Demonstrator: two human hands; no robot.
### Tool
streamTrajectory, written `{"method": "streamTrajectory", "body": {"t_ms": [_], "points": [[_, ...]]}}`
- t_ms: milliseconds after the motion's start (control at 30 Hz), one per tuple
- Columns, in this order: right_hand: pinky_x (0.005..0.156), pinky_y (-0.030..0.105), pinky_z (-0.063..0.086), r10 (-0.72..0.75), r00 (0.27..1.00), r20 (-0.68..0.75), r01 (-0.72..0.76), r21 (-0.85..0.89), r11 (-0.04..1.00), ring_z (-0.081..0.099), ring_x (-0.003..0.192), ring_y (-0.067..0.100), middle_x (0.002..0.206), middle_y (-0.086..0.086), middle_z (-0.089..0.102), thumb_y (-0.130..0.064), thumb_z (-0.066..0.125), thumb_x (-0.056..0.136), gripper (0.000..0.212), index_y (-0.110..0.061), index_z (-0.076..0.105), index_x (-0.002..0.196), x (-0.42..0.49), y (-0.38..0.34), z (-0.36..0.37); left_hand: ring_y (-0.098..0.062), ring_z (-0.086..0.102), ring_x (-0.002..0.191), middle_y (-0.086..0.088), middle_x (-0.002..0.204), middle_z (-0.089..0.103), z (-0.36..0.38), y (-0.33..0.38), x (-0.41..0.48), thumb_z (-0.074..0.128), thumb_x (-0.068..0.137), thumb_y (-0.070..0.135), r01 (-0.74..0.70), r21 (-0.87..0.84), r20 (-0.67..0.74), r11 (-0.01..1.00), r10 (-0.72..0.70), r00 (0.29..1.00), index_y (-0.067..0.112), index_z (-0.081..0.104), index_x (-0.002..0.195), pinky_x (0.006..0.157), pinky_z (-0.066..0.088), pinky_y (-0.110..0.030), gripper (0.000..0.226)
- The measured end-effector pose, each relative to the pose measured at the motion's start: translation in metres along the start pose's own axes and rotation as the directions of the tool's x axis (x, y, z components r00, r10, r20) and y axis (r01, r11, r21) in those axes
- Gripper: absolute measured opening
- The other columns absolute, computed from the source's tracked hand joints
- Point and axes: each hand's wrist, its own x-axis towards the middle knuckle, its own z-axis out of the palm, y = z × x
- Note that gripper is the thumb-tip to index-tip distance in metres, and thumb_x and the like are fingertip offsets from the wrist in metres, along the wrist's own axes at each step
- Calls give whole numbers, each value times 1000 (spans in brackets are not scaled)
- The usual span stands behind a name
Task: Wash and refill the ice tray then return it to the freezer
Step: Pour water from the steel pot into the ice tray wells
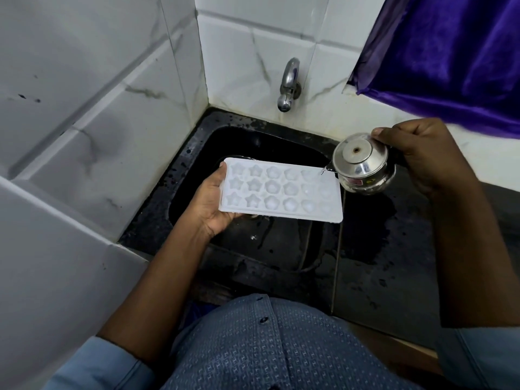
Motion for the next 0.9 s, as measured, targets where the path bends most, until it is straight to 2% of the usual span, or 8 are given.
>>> {"method": "streamTrajectory", "body": {"t_ms": [100, 167, 367, 500, 567, 700, 767, 900], "points": [[69, 36, 43, 11, 1000, 3, -10, -49, 999, 46, 67, 28, 65, 16, 51, -27, 80, 88, 39, 1, 65, 64, 0, 1, -6, -35, 72, 119, -15, 131, 74, -1, 1, 0, 42, 110, 53, -5, -4, -3, 1000, 5, 1000, 11, 65, 139, 95, 59, -55, 56], [68, 36, 41, 14, 1000, 3, -14, -60, 998, 46, 64, 25, 58, 7, 52, -28, 80, 87, 37, -9, 66, 59, -1, 1, -9, -36, 71, 121, -16, 133, 73, -2, 1, 0, 42, 110, 53, -6, -1, 1, 1000, 6, 1000, 11, 64, 140, 96, 59, -55, 57], [72, 42, 38, -2, 1000, -11, 1, -71, 997, 46, 70, 30, 71, 20, 50, -29, 80, 87, 42, -2, 63, 60, -5, 1, -12, -35, 72, 120, -15, 133, 73, -4, 0, -3, 41, 111, 53, -4, 18, 12, 1000, 3, 1000, 12, 64, 140, 95, 58, -55, 55], [76, 44, 43, 4, 1000, -23, -6, -74, 997, 51, 73, 32, 76, 25, 57, -31, 81, 85, 36, -4, 69, 64, -7, 2, -17, -33, 75, 113, -15, 130, 74, -2, -1, -6, 39, 111, 53, -1, 29, 19, 1000, 0, 1000, 12, 67, 135, 83, 64, -48, 55], [76, 44, 43, 4, 999, -32, -6, -74, 997, 52, 73, 31, 77, 26, 58, -32, 81, 84, 36, -4, 70, 65, -8, 4, -20, -33, 74, 116, -15, 132, 73, -2, -1, -6, 39, 111, 54, 1, 29, 20, 1000, -2, 1000, 12, 65, 138, 83, 64, -48, 56], [76, 45, 43, -4, 999, -33, 2, -73, 997, 53, 75, 33, 79, 44, 56, -40, 87, 77, 55, 11, 66, 76, -10, 7, -27, -35, 71, 122, -15, 134, 72, -2, 1, -6, 40, 111, 53, 9, 27, 11, 1000, -9, 1000, 11, 62, 143, 87, 63, -49, 57], [75, 45, 42, -3, 1000, -28, 1, -67, 998, 52, 76, 32, 79, 41, 57, -45, 88, 74, 63, 14, 66, 80, -11, 8, -30, -35, 71, 122, -14, 135, 72, -1, 1, -6, 41, 111, 52, 6, 22, 8, 1000, -6, 1000, 12, 62, 144, 88, 62, -50, 56], [75, 45, 41, 2, 1000, -31, -5, -69, 998, 51, 75, 32, 77, 35, 57, -37, 83, 81, 53, 13, 65, 77, -13, 9, -34, -33, 75, 113, -14, 129, 75, 1, 2, -7, 41, 111, 51, -5, 23, 3, 1000, 5, 1000, 12, 65, 138, 82, 65, -49, 54]]}}
